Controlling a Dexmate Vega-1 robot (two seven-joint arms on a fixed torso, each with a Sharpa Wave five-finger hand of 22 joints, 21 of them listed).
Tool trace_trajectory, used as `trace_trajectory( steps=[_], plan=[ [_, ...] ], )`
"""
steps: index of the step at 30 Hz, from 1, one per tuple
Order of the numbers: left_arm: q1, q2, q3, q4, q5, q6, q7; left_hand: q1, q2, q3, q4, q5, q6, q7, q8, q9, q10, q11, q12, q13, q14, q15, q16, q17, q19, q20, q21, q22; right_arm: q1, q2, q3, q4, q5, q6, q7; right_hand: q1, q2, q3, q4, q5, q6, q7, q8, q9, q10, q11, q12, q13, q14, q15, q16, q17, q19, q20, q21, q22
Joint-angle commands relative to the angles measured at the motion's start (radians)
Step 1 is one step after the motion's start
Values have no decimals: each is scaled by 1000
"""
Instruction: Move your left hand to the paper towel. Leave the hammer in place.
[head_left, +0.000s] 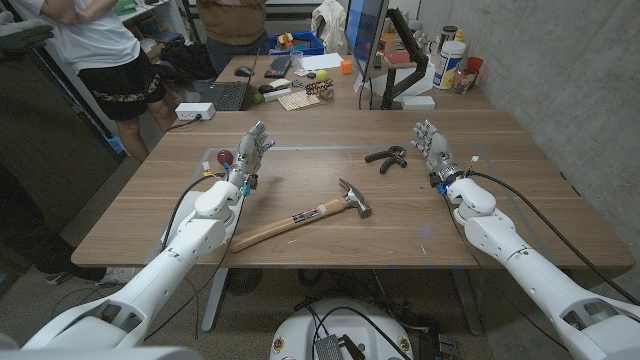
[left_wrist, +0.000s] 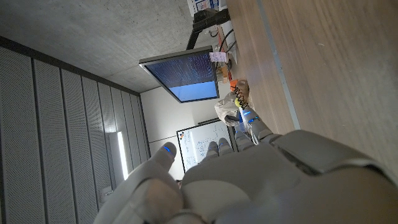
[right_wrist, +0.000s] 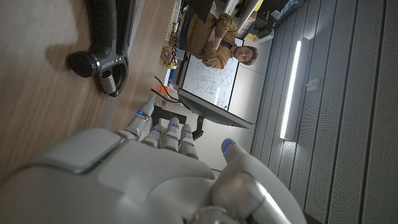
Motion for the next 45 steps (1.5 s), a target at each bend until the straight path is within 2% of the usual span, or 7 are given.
trace_trajectory(
  steps=[1,8,19,28,45],
  plan=[
    [33,-111,-141,-14,135,68,-74,-1,90,5,0,5,-153,-4,5,3,-98,-6,7,5,-184,-63,7,2,-195,-81,6,2,-25,93,121,0,-107,-55,72,1,87,5,-1,4,7,1,6,3,7,-1,4,3,-5,-38,7,3,-68,-114,8,4],
    [50,-154,-207,-40,206,98,-111,1,92,6,-1,5,-154,-7,4,3,-99,-7,6,5,-186,-64,6,1,-196,-81,4,2,-27,138,170,7,-158,-74,111,1,87,4,-1,4,8,0,6,3,7,-2,4,3,-5,-38,7,3,-68,-114,5,4],
    [76,-180,-262,-89,292,123,-137,9,92,11,-7,6,-156,-10,4,3,-102,-11,5,4,-188,-63,4,-1,-199,-76,0,1,-29,179,215,12,-202,-87,147,0,86,2,0,4,6,1,6,3,6,0,3,3,-4,-37,7,3,-65,-113,-1,4],
    [97,-179,-281,-132,349,126,-137,28,82,19,-20,8,-160,-13,4,3,-106,-11,4,4,-191,-61,1,-5,-205,-71,-7,0,-34,192,238,8,-221,-91,163,0,86,1,1,4,6,0,6,3,7,-1,3,3,-5,-37,6,3,-64,-114,-5,5],
    [119,-169,-301,-182,397,135,-131,43,78,25,-27,9,-167,-13,2,3,-117,-10,1,4,-200,-60,-3,-7,-214,-70,-15,0,-39,203,254,2,-239,-97,175,0,88,-1,2,4,7,0,6,3,8,-3,3,3,-4,-37,6,3,-60,-113,-15,5]
  ],
)
